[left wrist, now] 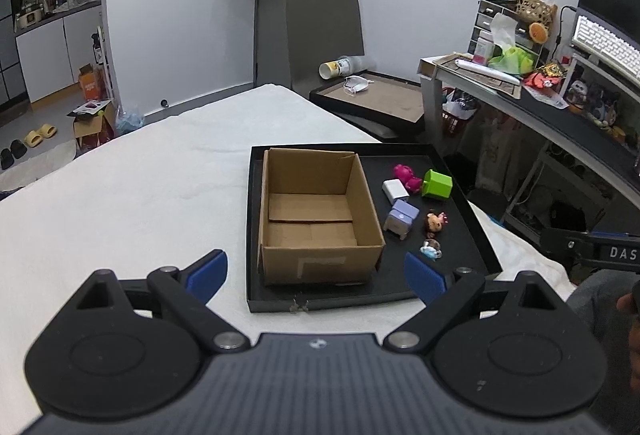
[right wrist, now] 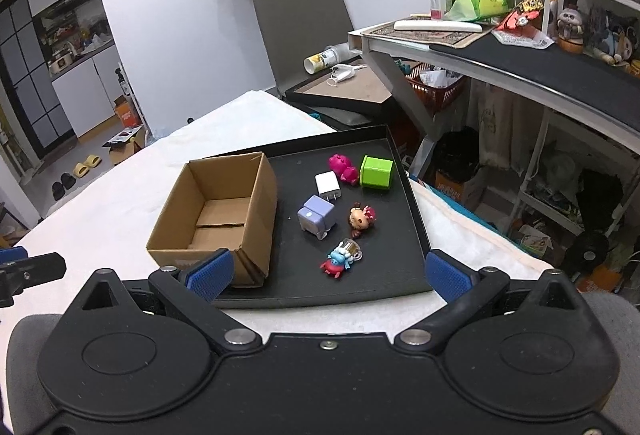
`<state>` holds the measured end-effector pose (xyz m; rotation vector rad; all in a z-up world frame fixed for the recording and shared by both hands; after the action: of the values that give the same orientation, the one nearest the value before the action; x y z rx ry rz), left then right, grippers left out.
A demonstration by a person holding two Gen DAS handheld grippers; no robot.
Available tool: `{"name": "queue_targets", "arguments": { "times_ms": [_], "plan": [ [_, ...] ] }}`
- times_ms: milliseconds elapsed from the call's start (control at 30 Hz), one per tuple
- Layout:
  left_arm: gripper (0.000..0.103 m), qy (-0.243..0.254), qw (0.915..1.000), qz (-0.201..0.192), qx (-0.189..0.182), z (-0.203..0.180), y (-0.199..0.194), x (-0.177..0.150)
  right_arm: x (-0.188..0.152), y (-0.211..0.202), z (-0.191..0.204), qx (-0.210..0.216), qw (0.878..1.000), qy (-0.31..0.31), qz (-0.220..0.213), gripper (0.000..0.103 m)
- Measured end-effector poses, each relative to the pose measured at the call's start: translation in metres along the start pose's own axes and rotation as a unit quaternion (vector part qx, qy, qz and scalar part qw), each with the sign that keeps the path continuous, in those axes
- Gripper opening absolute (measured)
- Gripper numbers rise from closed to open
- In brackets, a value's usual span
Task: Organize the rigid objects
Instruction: 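Hold the cardboard box wall with the left tool while the right tool grasps the blue-red figurine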
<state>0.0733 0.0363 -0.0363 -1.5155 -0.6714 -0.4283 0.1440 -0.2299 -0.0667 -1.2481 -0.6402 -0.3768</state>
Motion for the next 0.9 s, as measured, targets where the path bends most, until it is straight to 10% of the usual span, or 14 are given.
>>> {"name": "queue_targets", "arguments": {
  "times_ms": [900],
  "plan": [
    [0.088, -0.040, 0.9975, 0.056, 0.016, 0.039, 0.096, 0.039, 0.040, 0.097, -0.035, 0.036, 0.995, 0.072, 0.067, 0.095]
  ]
}}
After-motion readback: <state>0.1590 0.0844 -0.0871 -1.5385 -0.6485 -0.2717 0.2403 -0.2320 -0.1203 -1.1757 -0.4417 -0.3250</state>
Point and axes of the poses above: each gripper's, at about its wrist camera, not at the fingertips, and y roughly the way its jaws point, z to its left, x to its top, the point moved 3 cm from there along y, roughly the way its jaws point, and after that the axes turned 9 degrees about z, right-handed, at the moved point
